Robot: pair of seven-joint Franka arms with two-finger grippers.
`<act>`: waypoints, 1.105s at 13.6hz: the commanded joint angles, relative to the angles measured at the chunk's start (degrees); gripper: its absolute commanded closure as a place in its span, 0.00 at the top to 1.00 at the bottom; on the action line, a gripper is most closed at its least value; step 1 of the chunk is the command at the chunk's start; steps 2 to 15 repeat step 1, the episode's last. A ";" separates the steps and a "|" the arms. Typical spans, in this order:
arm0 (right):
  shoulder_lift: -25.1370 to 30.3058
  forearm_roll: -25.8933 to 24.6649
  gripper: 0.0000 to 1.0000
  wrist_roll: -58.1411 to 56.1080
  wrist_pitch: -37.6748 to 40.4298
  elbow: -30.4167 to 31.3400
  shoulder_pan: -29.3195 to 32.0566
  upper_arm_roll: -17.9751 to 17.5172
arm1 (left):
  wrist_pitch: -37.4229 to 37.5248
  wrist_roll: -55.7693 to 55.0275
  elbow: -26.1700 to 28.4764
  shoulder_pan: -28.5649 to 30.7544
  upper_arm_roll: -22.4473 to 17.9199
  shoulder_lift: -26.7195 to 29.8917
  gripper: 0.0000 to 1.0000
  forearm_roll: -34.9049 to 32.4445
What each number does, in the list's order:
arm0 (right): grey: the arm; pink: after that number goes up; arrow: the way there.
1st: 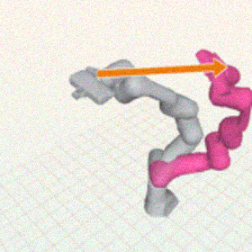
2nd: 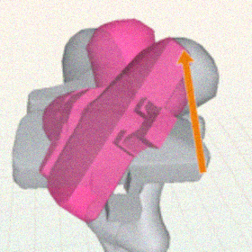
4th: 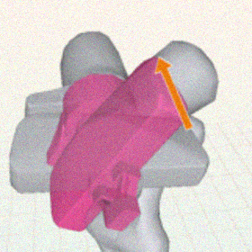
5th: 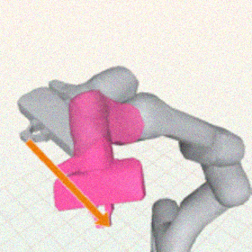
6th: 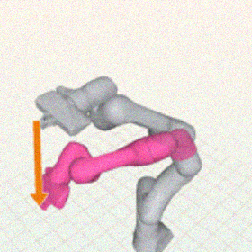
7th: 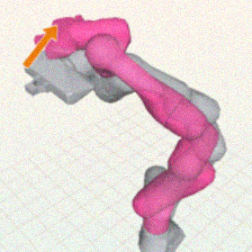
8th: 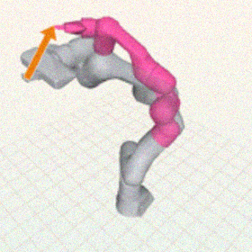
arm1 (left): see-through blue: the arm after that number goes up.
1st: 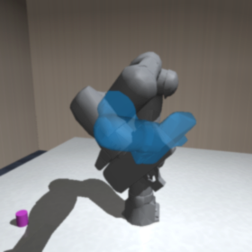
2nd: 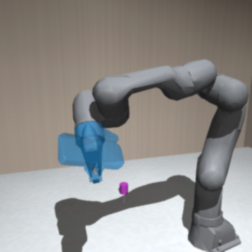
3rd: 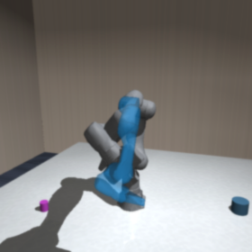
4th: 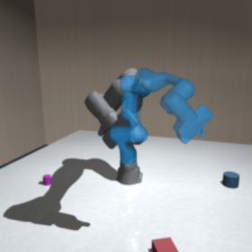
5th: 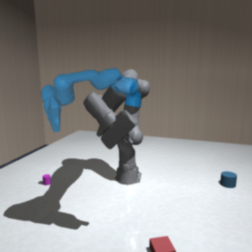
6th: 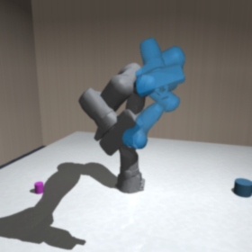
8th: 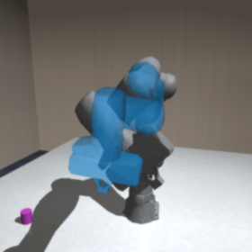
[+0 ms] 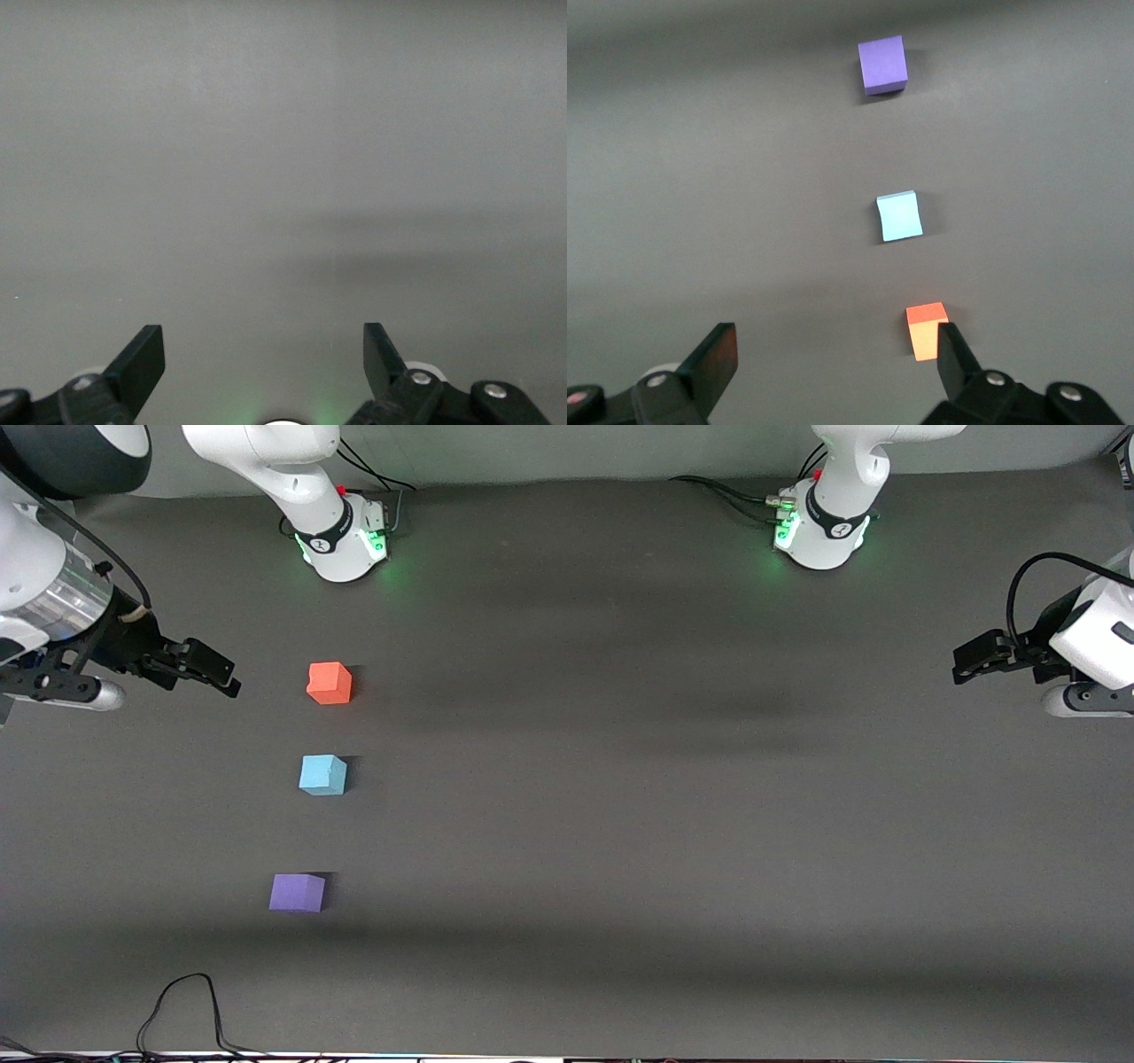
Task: Place blue block between orange and purple blocks
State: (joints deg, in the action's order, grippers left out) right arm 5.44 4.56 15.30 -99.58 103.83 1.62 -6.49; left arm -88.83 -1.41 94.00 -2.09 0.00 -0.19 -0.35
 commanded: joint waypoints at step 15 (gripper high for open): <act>-0.17 -1.05 1.00 -2.02 -0.88 0.67 0.40 -0.19 | -0.82 -0.08 0.22 -0.81 -0.61 0.19 1.00 -0.18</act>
